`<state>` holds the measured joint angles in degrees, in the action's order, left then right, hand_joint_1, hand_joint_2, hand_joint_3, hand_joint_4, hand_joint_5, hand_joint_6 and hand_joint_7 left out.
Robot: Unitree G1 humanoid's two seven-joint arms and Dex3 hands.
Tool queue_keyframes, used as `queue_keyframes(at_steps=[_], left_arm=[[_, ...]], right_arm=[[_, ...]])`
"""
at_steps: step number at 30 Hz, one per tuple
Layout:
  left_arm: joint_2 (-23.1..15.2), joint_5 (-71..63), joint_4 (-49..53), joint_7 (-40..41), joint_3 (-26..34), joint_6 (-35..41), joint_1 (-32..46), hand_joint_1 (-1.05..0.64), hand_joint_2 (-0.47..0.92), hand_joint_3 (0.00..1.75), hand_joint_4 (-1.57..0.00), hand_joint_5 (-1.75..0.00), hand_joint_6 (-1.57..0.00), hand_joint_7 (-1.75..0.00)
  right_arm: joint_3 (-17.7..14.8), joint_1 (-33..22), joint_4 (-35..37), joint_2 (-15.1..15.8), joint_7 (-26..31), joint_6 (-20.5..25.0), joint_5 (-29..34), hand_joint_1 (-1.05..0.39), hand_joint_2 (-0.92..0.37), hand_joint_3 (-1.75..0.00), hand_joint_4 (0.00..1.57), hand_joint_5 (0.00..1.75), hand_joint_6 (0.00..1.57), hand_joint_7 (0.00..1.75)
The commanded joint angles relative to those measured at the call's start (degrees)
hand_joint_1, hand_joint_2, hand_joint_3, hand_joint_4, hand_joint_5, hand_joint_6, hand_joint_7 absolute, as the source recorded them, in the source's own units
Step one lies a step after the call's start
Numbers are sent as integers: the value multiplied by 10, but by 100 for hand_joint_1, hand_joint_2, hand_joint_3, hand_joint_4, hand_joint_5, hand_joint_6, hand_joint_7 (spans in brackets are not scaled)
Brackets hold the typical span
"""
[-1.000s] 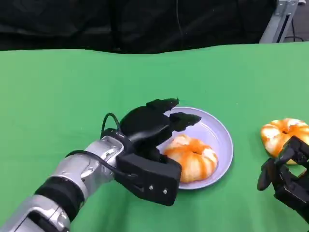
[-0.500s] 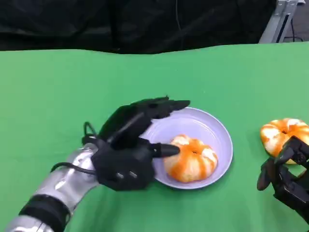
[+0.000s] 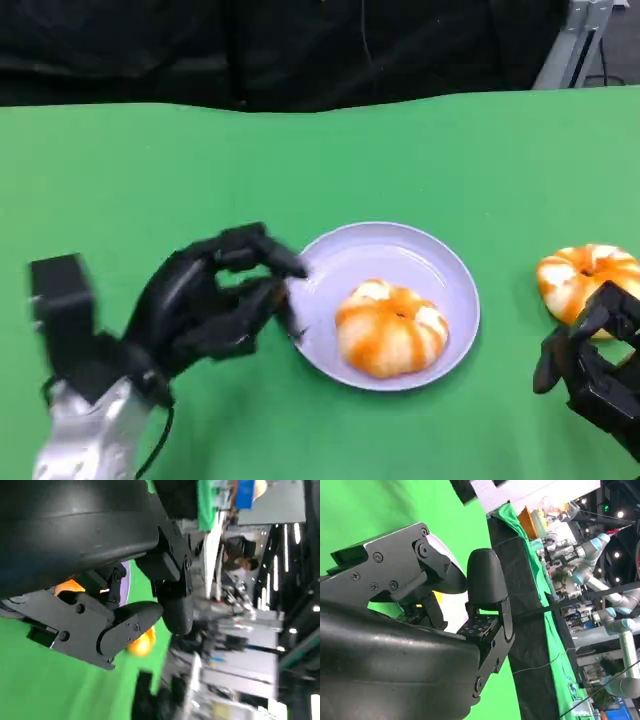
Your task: Grasp the bread from the table and place it into the plate.
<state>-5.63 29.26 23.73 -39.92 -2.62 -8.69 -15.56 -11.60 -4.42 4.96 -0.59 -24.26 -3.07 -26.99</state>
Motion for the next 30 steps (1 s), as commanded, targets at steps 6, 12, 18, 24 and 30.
queue_keyframes(at_steps=[6, 12, 18, 24, 30], left_arm=[[-75, 76, -31, -129, 68, 174, 70, -16, 52, 125, -95, -175, -84, -175], [-88, 69, 24, -173, 97, 209, 75, -16, 56, 108, -90, -175, -80, -175], [-86, 49, 47, -177, 110, 198, 61, -16, 57, 109, -86, -175, -78, -175], [-86, 37, 69, -184, 121, 197, 46, -15, 53, 115, -84, -175, -76, -175], [-83, 30, 84, -198, 121, 190, 39, -17, 58, 103, -85, -175, -79, -175]], right_arm=[[-8, 2, 0, 11, -1, 2, -4, -9, -66, -103, 79, 175, 70, 156], [-11, 2, 3, 14, -8, 2, -10, -9, -66, -103, 78, 175, 70, 156], [-9, -1, -5, 8, 1, 7, -6, -10, -65, -102, 79, 175, 71, 155], [-5, -1, -5, 4, 3, 8, -3, -10, -64, -104, 79, 175, 71, 155], [-5, 0, -3, 5, 2, 4, -3, -9, -64, -104, 80, 175, 72, 155]])
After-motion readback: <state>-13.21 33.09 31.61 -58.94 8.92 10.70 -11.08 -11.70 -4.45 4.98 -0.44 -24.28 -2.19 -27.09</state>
